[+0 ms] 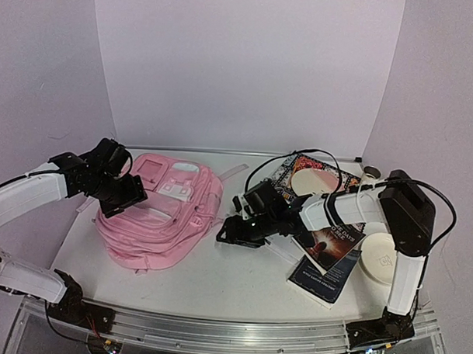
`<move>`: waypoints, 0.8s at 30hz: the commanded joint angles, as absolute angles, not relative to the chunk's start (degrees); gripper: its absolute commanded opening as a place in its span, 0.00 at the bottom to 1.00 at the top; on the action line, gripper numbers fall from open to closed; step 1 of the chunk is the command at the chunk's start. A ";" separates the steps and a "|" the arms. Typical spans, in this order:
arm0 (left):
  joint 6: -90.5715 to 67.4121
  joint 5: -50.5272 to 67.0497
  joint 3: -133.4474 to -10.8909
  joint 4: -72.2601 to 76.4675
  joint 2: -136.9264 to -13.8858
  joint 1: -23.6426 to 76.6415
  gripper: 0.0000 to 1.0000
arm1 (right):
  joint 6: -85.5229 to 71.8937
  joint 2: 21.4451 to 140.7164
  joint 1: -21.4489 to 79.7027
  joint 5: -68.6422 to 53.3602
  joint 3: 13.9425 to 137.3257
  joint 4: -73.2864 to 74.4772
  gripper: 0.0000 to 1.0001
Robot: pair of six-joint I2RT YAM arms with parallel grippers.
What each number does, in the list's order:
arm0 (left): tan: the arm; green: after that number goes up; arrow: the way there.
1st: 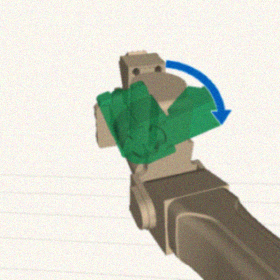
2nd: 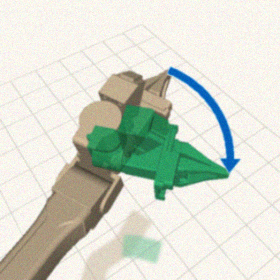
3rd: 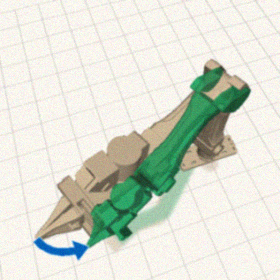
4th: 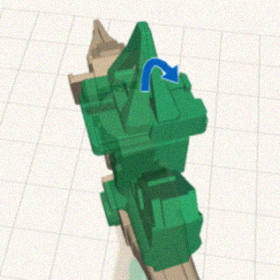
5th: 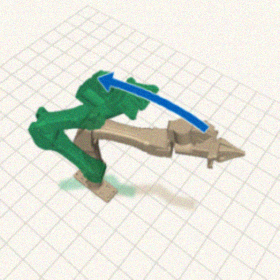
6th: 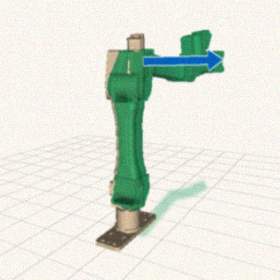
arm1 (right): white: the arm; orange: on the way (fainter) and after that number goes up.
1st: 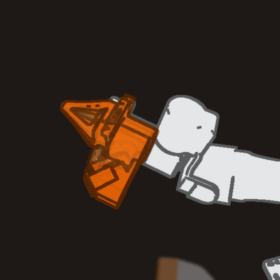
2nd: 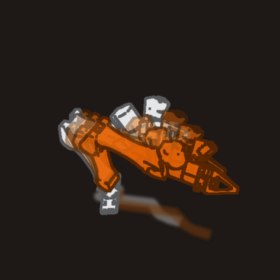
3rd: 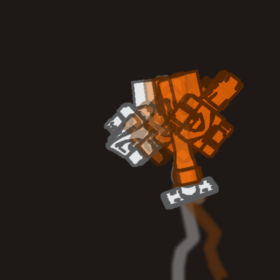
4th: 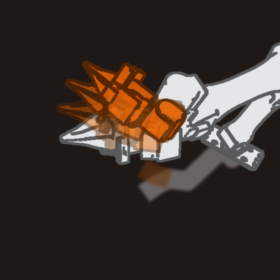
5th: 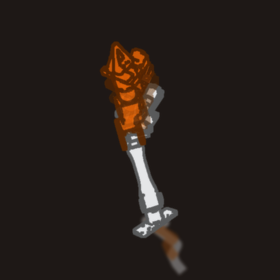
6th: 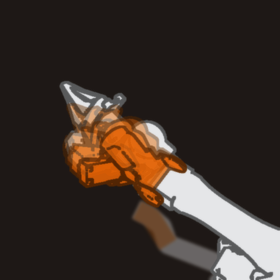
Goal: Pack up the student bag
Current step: Put down the student bag at the center of the board, then pick up the student bag from the center of the board.
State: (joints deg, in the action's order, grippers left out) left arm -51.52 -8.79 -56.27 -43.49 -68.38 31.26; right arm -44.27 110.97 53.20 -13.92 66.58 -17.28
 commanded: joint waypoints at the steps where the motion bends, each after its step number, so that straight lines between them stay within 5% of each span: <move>1: -41.09 -10.34 -62.74 -46.54 -70.28 28.60 0.84 | -55.02 113.41 57.39 -17.66 67.33 -27.93 0.62; 13: -29.31 -4.29 -66.20 -45.17 -82.81 10.51 0.93 | -64.49 123.45 59.64 -13.96 72.21 -36.18 0.64; 24: -29.00 8.87 -59.62 -41.59 -84.88 9.30 0.91 | -66.61 133.53 60.24 -15.90 82.12 -38.54 0.59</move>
State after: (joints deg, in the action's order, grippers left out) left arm -29.85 1.69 -62.78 -43.99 -86.27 9.30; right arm -65.25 129.64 59.86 -15.31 77.88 -38.29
